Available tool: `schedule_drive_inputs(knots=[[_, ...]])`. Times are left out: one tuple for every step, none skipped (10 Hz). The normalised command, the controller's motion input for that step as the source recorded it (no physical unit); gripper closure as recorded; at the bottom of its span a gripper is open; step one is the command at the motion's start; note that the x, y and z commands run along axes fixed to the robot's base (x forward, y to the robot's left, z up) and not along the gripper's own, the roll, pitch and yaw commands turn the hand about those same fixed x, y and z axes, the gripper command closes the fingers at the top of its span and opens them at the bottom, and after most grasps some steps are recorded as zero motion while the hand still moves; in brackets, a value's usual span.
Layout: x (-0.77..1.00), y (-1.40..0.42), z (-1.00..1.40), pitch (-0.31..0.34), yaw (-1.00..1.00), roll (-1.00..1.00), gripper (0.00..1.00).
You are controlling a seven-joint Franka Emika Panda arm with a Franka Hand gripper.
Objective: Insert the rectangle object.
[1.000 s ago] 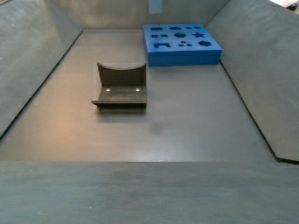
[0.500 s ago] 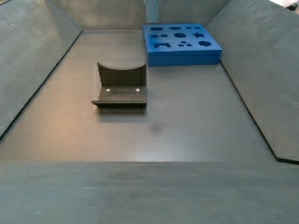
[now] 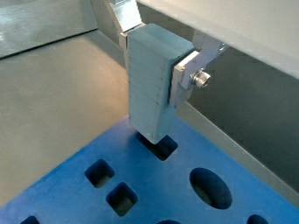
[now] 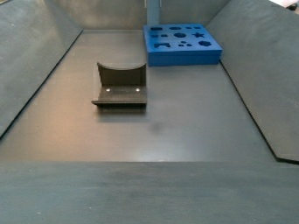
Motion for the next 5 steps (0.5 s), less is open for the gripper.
schedule_drive_inputs(knots=[[0.00,-0.01,0.00,0.000,0.08,0.04,1.00],[0.00,0.00,-0.15,0.000,0.06,0.09,1.00],[-0.11,0.00,-0.31,-0.116,0.05,0.14,1.00],[0.00,-0.05,-0.17,-0.036,0.01,0.10,1.00],[0.00,-0.07,-0.13,0.000,0.00,0.11,1.00]])
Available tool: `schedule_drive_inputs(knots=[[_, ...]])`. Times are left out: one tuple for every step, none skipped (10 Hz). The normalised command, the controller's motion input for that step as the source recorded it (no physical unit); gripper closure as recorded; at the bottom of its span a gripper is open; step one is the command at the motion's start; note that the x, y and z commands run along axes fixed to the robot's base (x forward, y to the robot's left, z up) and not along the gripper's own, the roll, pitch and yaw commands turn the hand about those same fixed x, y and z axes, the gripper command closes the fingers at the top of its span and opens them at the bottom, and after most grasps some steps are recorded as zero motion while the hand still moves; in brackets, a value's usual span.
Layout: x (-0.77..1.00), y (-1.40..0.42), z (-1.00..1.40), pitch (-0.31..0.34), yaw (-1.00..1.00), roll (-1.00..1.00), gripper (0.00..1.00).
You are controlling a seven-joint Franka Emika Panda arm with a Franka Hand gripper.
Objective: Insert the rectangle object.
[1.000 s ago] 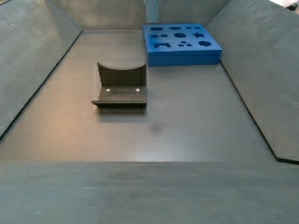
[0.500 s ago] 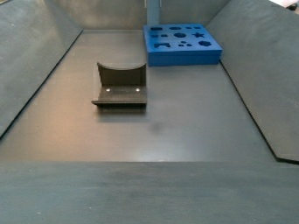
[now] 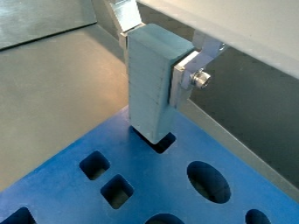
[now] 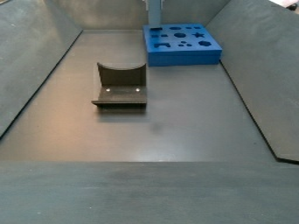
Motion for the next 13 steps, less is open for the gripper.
schedule_drive_inputs(knots=[[0.00,-0.04,-0.17,-0.003,0.00,0.08,1.00],[0.00,-0.01,-0.23,-0.026,0.00,0.10,1.00],[-0.02,-0.01,-0.19,-0.023,0.00,0.16,1.00],[-0.09,-0.03,-0.16,-0.037,0.00,0.15,1.00],[-0.13,-0.07,-0.14,-0.047,0.00,0.12,1.00],[-0.24,-0.05,-0.17,-0.079,0.00,0.10,1.00],[-0.21,-0.06,-0.21,-0.081,0.00,0.10,1.00],[0.00,-0.15,-0.47,-0.053,0.04,0.18,1.00],[0.07,-0.10,-0.63,-0.114,0.11,0.15,1.00],[0.19,-0.12,-0.64,-0.094,0.14,0.15,1.00],[0.41,-0.13,-0.61,-0.010,0.15,0.15,1.00],[0.46,-0.03,-0.55,0.000,0.15,0.15,1.00],[0.35,-0.01,-0.53,-0.009,0.16,0.15,1.00]])
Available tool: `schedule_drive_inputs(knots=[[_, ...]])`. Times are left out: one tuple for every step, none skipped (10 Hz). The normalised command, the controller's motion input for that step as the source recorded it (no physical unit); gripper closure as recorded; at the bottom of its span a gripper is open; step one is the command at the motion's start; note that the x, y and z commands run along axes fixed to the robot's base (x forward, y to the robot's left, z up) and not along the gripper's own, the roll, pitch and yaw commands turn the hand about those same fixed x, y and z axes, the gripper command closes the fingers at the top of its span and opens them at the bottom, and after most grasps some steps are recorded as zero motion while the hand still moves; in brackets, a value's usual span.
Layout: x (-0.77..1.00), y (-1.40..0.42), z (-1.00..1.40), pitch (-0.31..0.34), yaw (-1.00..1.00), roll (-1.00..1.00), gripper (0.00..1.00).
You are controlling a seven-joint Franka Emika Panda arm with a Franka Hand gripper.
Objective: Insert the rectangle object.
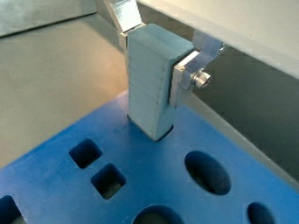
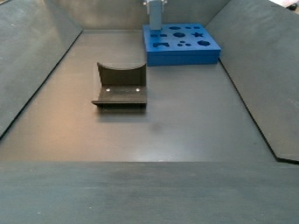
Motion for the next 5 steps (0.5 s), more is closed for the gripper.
schedule_drive_inputs(knots=[[0.15,-0.01,-0.58,-0.069,0.10,0.10,1.00],[0.05,-0.02,-0.55,-0.073,0.01,0.02,1.00],[0.00,0.00,-0.39,-0.087,0.00,-0.01,1.00],[-0.01,0.00,-0.22,-0.107,0.00,-0.09,1.00],[-0.04,0.00,0.00,-0.070,0.03,0.00,1.00]])
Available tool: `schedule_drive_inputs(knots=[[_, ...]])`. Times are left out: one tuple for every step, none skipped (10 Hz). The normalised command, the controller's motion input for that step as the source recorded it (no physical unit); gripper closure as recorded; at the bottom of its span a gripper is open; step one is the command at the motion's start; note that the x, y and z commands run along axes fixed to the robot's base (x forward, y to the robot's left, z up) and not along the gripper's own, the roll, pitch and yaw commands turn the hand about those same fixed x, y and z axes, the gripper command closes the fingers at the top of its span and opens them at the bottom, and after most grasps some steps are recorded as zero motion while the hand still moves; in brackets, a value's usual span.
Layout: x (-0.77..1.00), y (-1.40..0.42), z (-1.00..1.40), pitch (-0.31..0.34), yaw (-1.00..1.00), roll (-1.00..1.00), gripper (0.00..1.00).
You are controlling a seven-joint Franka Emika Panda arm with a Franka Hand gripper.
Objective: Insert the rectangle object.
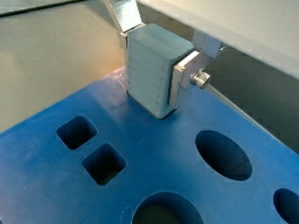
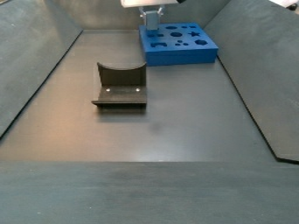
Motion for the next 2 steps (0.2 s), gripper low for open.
schedule_drive_inputs(knots=[[0.00,0.00,0.00,0.000,0.00,0.01,1.00],[0.00,0.00,0.00,0.000,0.00,0.00,1.00]])
